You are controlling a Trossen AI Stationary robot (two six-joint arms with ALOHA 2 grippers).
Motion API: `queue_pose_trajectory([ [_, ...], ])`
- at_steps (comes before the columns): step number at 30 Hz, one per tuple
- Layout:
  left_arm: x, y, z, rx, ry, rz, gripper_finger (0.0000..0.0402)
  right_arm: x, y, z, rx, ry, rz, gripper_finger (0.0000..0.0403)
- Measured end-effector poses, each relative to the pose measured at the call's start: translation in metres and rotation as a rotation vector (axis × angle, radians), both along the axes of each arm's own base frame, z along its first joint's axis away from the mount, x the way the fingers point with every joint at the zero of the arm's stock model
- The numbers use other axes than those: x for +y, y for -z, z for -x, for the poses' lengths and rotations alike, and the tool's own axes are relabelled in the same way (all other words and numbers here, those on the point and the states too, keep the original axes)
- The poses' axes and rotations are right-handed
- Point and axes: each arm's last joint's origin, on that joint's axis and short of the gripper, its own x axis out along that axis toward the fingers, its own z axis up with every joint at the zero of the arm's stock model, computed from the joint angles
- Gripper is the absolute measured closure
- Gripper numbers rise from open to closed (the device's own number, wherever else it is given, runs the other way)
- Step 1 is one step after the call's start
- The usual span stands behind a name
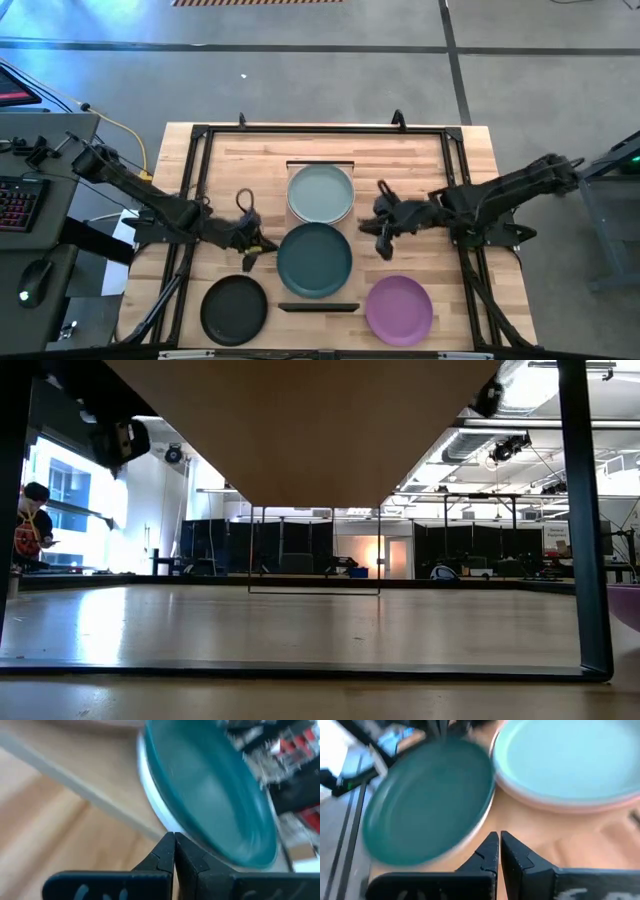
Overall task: Place and stack plates onto a shelf
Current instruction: Stack the dark blue plate on top of the white plate on the shelf
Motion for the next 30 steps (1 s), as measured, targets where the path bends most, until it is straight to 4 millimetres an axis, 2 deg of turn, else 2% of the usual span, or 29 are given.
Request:
queue_pose_trajectory([
  [7, 0.035, -0.023, 0.021, -0.068, -0.155, -0.063, 0.0401, -0.050, -0.004, -0.025, -0.119, 0.086, 0.037, 0.0403],
  [14, 0.048, -0.024, 0.025, -0.058, -0.295, -0.134, 0.0402, -0.081, 0.016, -0.046, -0.027, 0.080, -0.007, 0.0403],
  [19, 0.048, -0.022, 0.019, -0.066, -0.317, -0.138, 0.0401, -0.079, 0.014, -0.055, -0.011, 0.045, -0.008, 0.0403],
  [25, 0.046, -0.015, 0.014, -0.026, -0.321, -0.145, 0.0401, -0.078, 0.028, -0.063, 0.036, 0.041, -0.042, 0.0403],
  [30, 0.045, -0.010, 0.010, -0.004, -0.325, -0.145, 0.0401, -0.069, 0.032, -0.066, 0.049, 0.023, -0.067, 0.0403],
])
